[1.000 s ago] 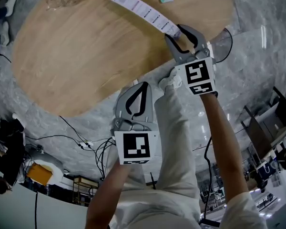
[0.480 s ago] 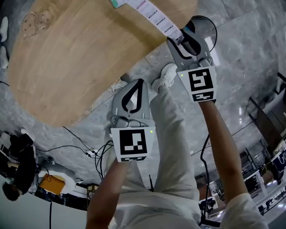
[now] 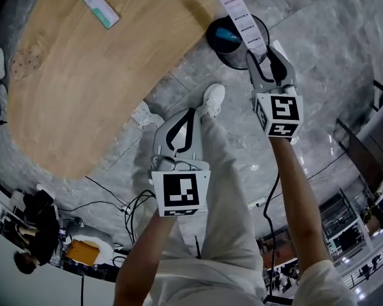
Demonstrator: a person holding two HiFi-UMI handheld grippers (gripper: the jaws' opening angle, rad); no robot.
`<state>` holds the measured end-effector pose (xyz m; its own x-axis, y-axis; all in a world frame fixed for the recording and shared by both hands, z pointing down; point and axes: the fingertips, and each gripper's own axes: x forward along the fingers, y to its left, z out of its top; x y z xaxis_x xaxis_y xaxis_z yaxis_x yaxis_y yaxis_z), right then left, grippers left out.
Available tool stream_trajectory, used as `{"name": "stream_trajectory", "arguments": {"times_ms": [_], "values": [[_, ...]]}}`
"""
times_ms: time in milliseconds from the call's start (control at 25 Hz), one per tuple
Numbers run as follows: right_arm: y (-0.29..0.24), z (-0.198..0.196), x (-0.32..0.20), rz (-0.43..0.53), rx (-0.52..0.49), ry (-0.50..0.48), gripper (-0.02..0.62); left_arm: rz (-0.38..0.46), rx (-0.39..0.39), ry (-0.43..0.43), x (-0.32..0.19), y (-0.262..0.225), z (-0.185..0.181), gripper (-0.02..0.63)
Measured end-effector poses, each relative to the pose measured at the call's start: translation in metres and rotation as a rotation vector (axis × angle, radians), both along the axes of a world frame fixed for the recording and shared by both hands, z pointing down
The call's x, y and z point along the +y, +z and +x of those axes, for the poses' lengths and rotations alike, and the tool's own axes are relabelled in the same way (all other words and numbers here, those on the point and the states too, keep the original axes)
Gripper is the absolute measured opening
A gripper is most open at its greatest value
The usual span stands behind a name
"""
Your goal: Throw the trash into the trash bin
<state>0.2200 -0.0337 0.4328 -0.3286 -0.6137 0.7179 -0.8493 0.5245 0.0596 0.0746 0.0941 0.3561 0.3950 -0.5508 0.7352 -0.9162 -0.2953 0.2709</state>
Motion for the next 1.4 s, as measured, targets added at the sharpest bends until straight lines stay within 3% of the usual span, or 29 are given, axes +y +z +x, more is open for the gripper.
{"name": "stream_trajectory", "arguments": {"times_ms": [120, 360, 600, 800, 1160, 1280, 1360, 1400], "values": [[0.014, 0.031, 0.001, -0.024, 0.008, 0.080, 0.201, -0.009, 0.001, 0.019, -0.004, 0.002, 0.019, 0.000], [0.050, 0.066, 0.013, -0.093, 0.032, 0.124, 0.201, -0.043, -0.029, 0.034, -0.009, 0.019, 0.035, 0.000], [0.095, 0.082, 0.038, -0.203, 0.073, 0.083, 0.202, -0.062, -0.044, 0.042, -0.012, 0.032, 0.047, 0.000], [0.141, 0.109, 0.053, -0.317, 0.130, 0.114, 0.202, -0.064, -0.045, 0.048, -0.016, 0.037, 0.063, 0.000], [0.197, 0.124, 0.058, -0.418, 0.187, 0.096, 0.204, -0.068, -0.028, 0.044, -0.016, 0.045, 0.078, 0.000], [0.208, 0.118, 0.055, -0.427, 0.201, 0.073, 0.236, -0.069, -0.024, 0.038, -0.014, 0.044, 0.080, 0.000], [0.204, 0.112, 0.046, -0.400, 0.195, 0.062, 0.335, -0.062, -0.021, 0.037, -0.014, 0.042, 0.080, 0.000], [0.200, 0.109, 0.042, -0.383, 0.190, 0.065, 0.306, -0.059, -0.020, 0.036, -0.013, 0.040, 0.079, 0.000]]}}
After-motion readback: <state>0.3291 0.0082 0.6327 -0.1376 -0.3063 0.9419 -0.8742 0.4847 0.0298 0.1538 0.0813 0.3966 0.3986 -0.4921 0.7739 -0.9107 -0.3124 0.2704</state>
